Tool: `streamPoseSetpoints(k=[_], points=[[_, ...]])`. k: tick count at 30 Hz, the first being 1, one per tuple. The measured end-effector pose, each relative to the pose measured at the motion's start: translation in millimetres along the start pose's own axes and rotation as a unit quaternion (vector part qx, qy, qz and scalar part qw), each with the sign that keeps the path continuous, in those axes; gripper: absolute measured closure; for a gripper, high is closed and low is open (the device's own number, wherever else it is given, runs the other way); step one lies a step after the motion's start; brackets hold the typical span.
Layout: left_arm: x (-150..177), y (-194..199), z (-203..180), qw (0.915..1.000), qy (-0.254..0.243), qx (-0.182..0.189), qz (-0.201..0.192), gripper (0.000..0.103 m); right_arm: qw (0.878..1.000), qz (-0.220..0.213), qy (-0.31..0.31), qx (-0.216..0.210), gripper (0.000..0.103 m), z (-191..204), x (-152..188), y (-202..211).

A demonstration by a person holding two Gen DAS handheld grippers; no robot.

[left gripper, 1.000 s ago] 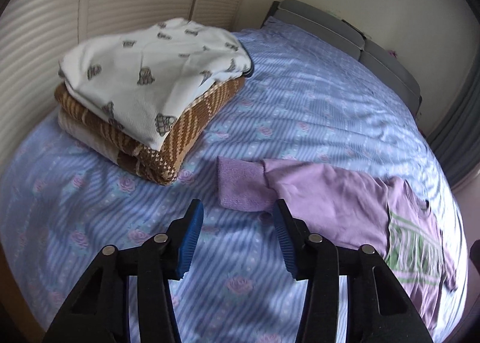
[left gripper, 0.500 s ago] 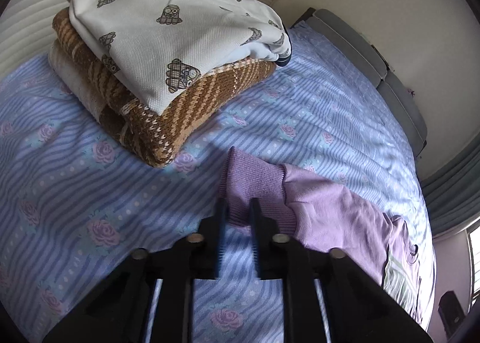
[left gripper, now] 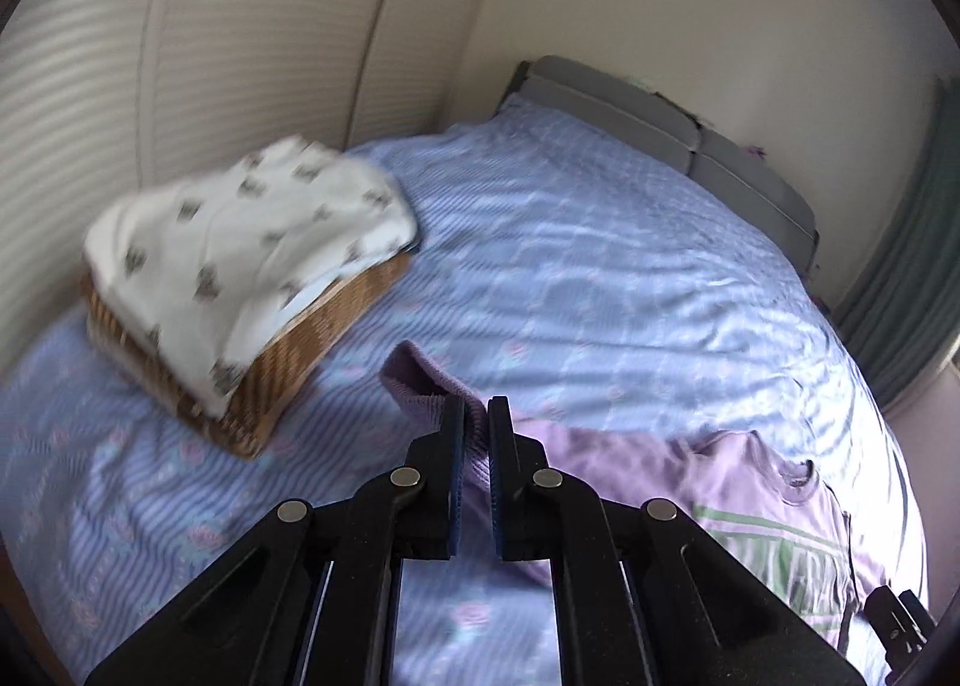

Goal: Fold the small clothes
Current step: 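Reach the left gripper to the sleeve cuff and grasp it, then fold the held sleeve across the chest with the left gripper and release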

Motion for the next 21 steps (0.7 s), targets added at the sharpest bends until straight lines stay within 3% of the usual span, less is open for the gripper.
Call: streamPoseSetpoints(k=[6,9,21], points=[[-3.4,18.7,-98.3,0.9954,-0.093,0.011,-0.021,0.094,0.999,-0.013,-0.047,0.014,0.001,-71.2,2.8,23.4],[6.9,16.2,-154.5,0.9897,-0.140,0.028,-0.012,0.094,0.997,-0.018,-0.073,0.024,0.001,-109.8,6.5,31.5],[97.7,-21.4,-357.5,0.9491,-0.305,0.075,0.025,0.094,0.985,-0.011,-0.169,0.044,0.001,-244.0,35.3,20.3]])
Point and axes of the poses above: each gripper's, at about its wrist camera, not at the fingertips, and y roughly against the way its jaws point, z to its left, x to its underside, the point moved 8 cm from there along -y, roughly the way its jaws point, and after that the axes turned 14 degrees about z, right-handed, at the moved point
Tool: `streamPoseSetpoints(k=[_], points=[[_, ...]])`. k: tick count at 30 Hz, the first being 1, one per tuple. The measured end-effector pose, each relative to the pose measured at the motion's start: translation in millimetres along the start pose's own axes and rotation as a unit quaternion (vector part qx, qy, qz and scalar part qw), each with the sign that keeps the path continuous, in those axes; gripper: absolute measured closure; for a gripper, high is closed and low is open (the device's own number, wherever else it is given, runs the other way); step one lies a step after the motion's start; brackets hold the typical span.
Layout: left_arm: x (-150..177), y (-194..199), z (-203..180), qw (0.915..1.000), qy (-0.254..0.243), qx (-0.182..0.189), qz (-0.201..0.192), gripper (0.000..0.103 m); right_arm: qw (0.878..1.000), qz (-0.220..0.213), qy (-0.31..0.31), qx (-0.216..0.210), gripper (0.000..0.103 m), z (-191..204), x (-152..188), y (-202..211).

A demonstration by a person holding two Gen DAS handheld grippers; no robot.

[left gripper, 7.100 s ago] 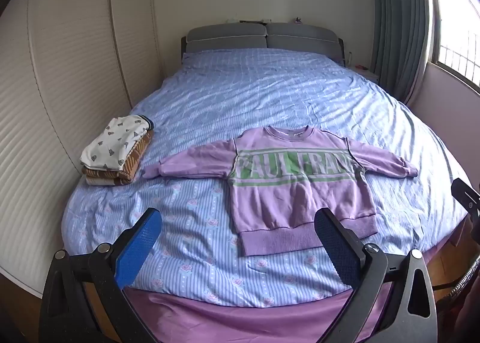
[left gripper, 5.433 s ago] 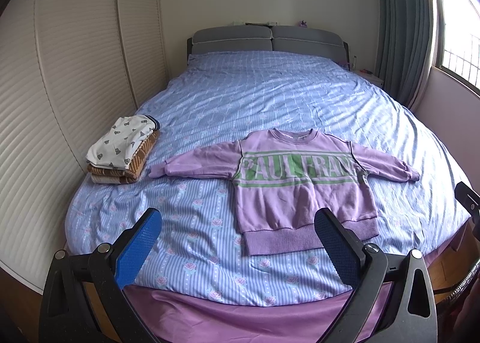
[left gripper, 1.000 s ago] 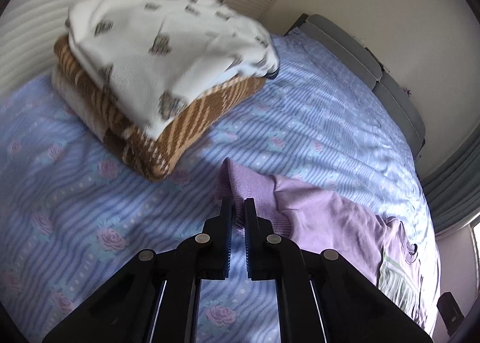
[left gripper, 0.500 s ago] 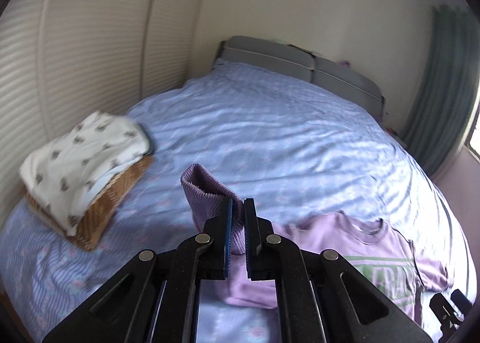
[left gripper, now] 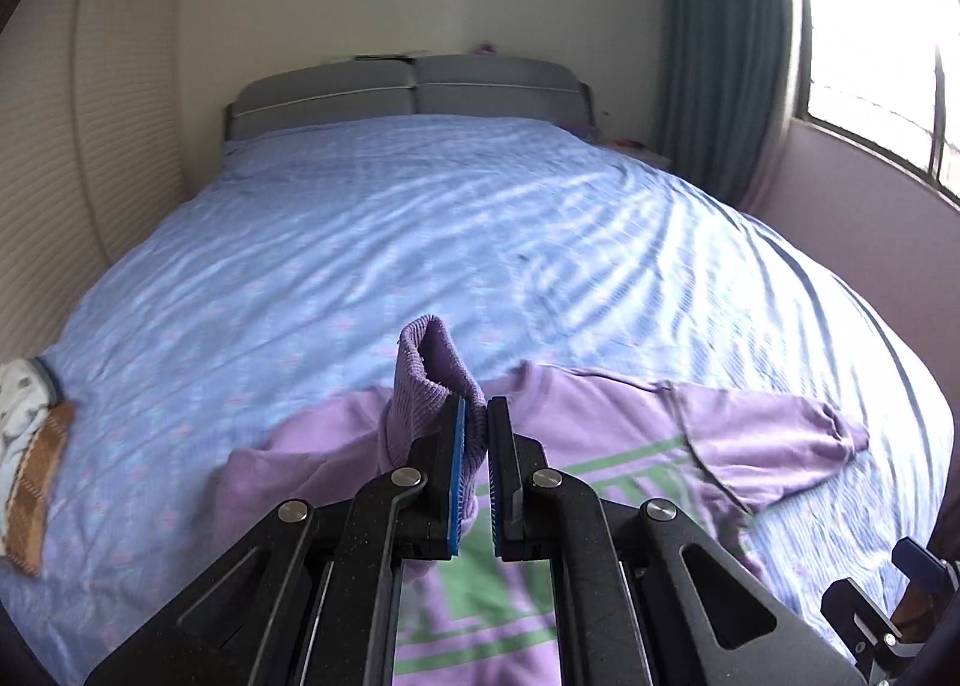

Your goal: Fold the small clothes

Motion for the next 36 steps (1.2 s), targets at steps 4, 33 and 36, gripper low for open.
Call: streamPoseSetpoints(k=[4,33,36], points=[[8.3,-32.9,-49.3,0.9991,-0.032,0.012,0.025,0.094,1.000,0.008,-0.027,0.009,0.001,-40.6,1.4,-10.1],[84.5,-62.7,93.4,0.9907,0.058,-0.077,0.096,0.046,0.999,0.022,0.029,0.019,0.001,-15.9,-3.9,-54.8],[95.8,-72.3,123.3,0.9867,0.079,-0.092,0.108,0.046,0.998,0.013,0.061,0.013,0.001,13.9,-19.9,-67.1]])
Point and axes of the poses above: each gripper's, at about its wrist camera, not at the fingertips, and y roughly against the way its jaws point, z to its left, x to its underside, the point moved 8 cm from there along -y, roughly the way its jaws point, and after that the axes turned 14 degrees about z, right-handed, at the moved point
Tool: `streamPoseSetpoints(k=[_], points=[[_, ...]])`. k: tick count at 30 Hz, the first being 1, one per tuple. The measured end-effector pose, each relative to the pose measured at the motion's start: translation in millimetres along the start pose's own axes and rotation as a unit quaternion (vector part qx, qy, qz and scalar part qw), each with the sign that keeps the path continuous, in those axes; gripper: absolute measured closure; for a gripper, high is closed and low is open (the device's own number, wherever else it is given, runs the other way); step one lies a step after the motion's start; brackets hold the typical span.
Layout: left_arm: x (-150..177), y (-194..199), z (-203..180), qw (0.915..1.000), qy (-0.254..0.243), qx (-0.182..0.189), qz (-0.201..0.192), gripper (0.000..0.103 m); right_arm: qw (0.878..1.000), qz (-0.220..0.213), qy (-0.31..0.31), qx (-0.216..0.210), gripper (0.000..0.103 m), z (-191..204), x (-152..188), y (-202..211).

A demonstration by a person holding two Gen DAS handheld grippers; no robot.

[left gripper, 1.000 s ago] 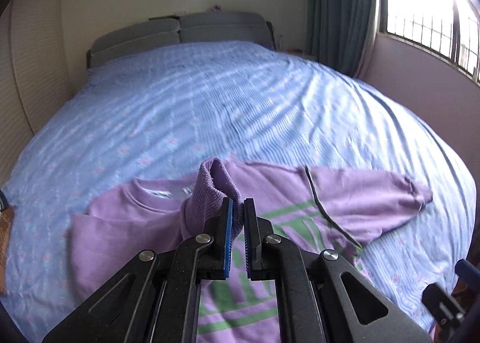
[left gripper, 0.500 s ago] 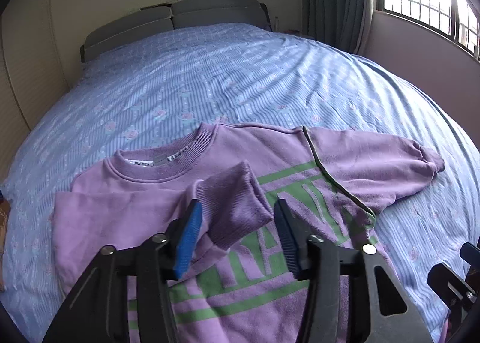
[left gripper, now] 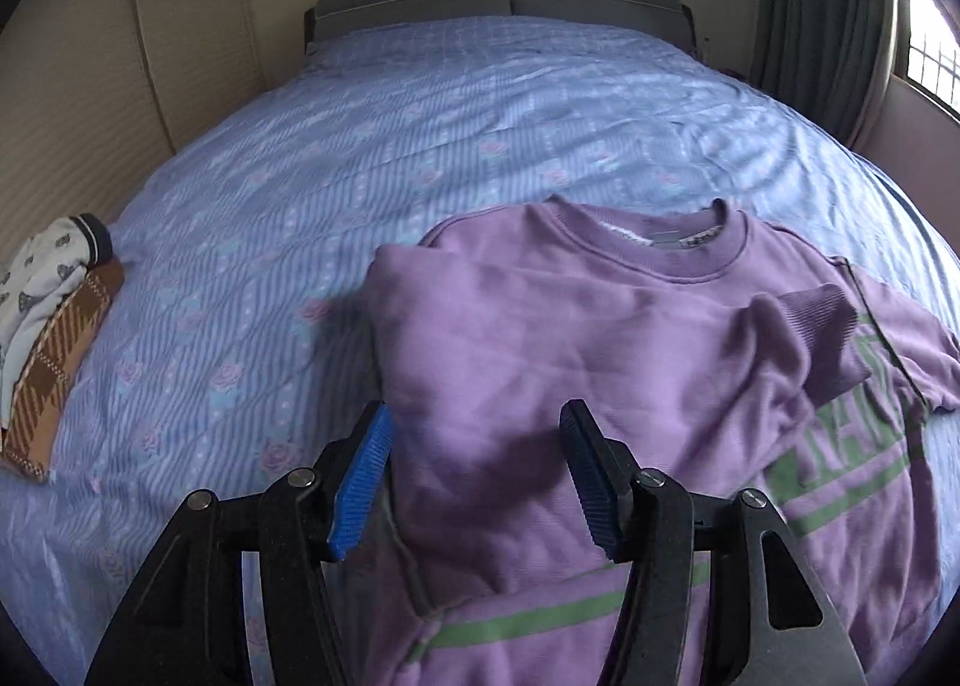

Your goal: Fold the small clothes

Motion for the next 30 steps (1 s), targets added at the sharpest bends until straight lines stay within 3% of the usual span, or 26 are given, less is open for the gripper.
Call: streamPoseSetpoints(k=[5,7,8,9,16,18,23,26,28,30], points=[[8.3,-12.4,11.5,0.9998,0.015,0.004,0.008,0.045,0.999,-0.016,0.052,0.003,0.002,41.8,-36.5,-23.5],[11.4,-14.8,12.4,0.9997,0.020,0.010,0.006,0.045,0.996,-0.012,0.073,-0.040,0.028,58.7,-44.7,-32.3],[12.3,-15.6,13.1,0.9997,0.021,0.013,0.005,0.045,0.994,0.000,0.087,-0.066,0.048,68.8,-47.5,-38.6],[11.4,-17.6,14.0,0.9996,0.023,0.015,0.005,0.045,0.992,0.014,0.097,-0.077,0.053,76.0,-48.4,-45.6],[14.4,-24.9,25.1,0.9985,0.046,0.027,0.011,0.037,0.991,0.060,0.110,-0.055,0.055,84.6,-44.5,-82.1],[14.4,-26.2,27.0,0.9985,0.047,0.027,0.011,0.036,0.990,0.072,0.107,-0.061,0.090,81.9,-40.6,-89.8],[16.7,-29.9,34.7,0.9983,0.055,0.017,0.009,0.034,0.993,0.090,0.075,-0.006,0.092,51.6,-30.7,-104.6],[16.0,-24.9,35.6,0.9981,0.058,0.017,0.006,0.034,0.993,0.102,0.051,-0.033,0.092,42.4,-27.2,-104.5],[13.4,-14.5,35.9,0.9980,0.061,0.015,-0.006,0.035,0.995,0.079,0.047,-0.034,0.092,41.8,-32.4,-90.3],[10.0,-0.1,35.4,0.9973,0.065,0.022,-0.025,0.035,0.996,0.055,0.051,-0.048,0.085,48.6,-37.8,-75.1]])
Point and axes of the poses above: each gripper's, at about its wrist camera, not at the fingertips, and y roughly against the way its jaws point, z to its left, x to its underside, the point moved 8 cm from there along -y, roughly the way its jaws point, and after that the axes turned 14 degrees about z, right-handed, at the moved point
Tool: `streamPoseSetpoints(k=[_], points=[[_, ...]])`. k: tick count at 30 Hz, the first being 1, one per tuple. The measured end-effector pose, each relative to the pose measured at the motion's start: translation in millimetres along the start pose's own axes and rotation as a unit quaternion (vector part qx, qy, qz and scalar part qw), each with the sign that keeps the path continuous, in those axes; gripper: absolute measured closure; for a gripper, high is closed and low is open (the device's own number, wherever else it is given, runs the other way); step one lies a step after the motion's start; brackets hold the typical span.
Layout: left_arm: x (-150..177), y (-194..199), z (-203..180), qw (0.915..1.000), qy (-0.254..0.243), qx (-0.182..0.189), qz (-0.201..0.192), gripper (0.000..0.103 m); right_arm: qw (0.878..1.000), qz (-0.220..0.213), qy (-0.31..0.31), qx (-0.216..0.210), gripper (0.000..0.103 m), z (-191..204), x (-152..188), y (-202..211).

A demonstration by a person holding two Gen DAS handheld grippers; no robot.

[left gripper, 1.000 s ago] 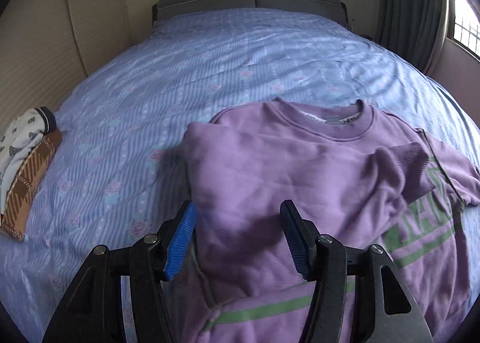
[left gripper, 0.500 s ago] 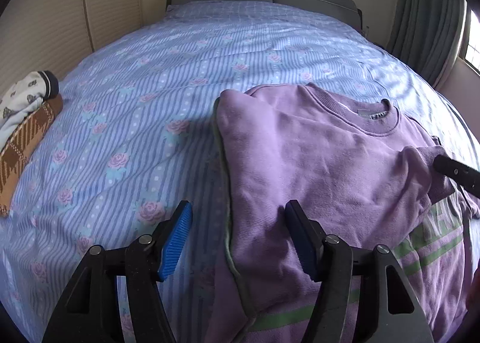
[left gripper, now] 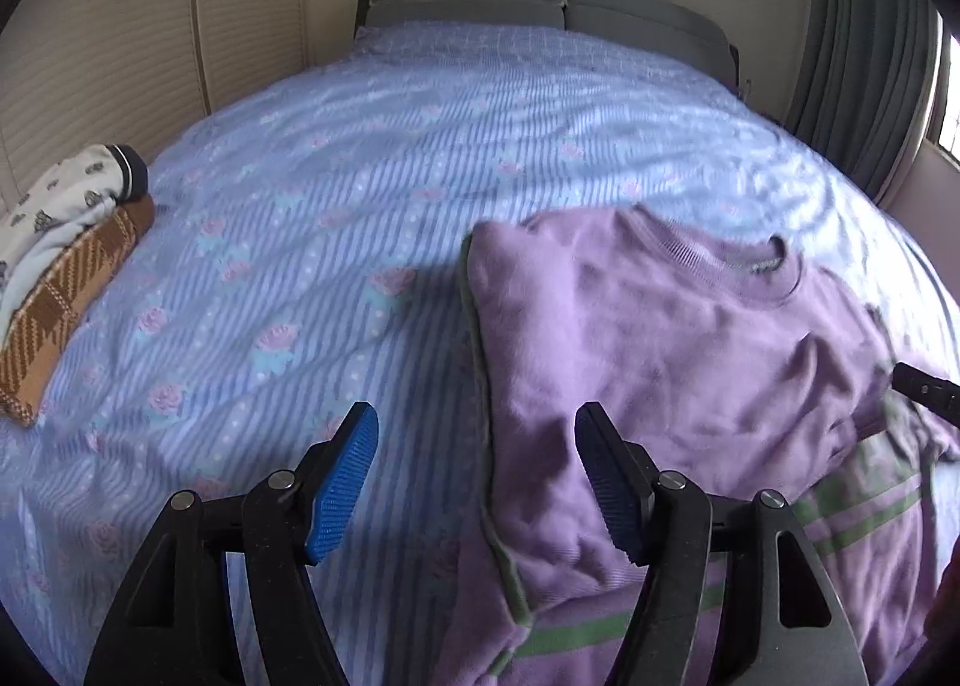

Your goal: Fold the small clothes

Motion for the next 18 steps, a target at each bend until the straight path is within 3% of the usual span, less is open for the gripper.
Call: streamPoseSetpoints(k=[1,3,7,11,13,18], points=[[-1.2,5.7,-2.3,1.0000,0.000,0.006,-0.006,0.035,1.000,-0.009,0.006,-0.009,0.081,6.3,-0.5,5.9],[-2.5,13.1,-11.0,0.9997,-0.009,0.019,-0.013,0.035,0.999,-0.020,0.026,-0.031,0.060,21.8,-0.9,11.6],[2.0,8.1,-25.4,0.9992,-0.037,0.015,-0.006,0.035,0.998,0.008,0.058,-0.031,0.060,41.4,5.4,-7.6],[14.9,-23.9,-17.4,0.9979,-0.046,-0.018,0.043,0.034,0.997,0.059,0.038,-0.029,0.060,28.9,22.9,-39.7],[17.6,-25.7,-10.4,0.9984,-0.031,-0.004,0.048,0.034,0.997,0.053,0.040,-0.034,0.060,29.0,23.9,-38.0],[9.4,4.7,-11.6,0.9989,-0.034,-0.016,0.027,0.034,0.999,0.019,0.028,-0.038,0.059,19.9,19.0,-2.8]])
Point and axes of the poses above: each gripper's, at about its wrist camera, not at the fingertips, and y roughly against the way its jaws point, z to its left, x to its underside, the point moved 8 cm from there along -y, roughly the way its jaws point, and after that the axes turned 14 degrees about z, right-handed, at the moved point
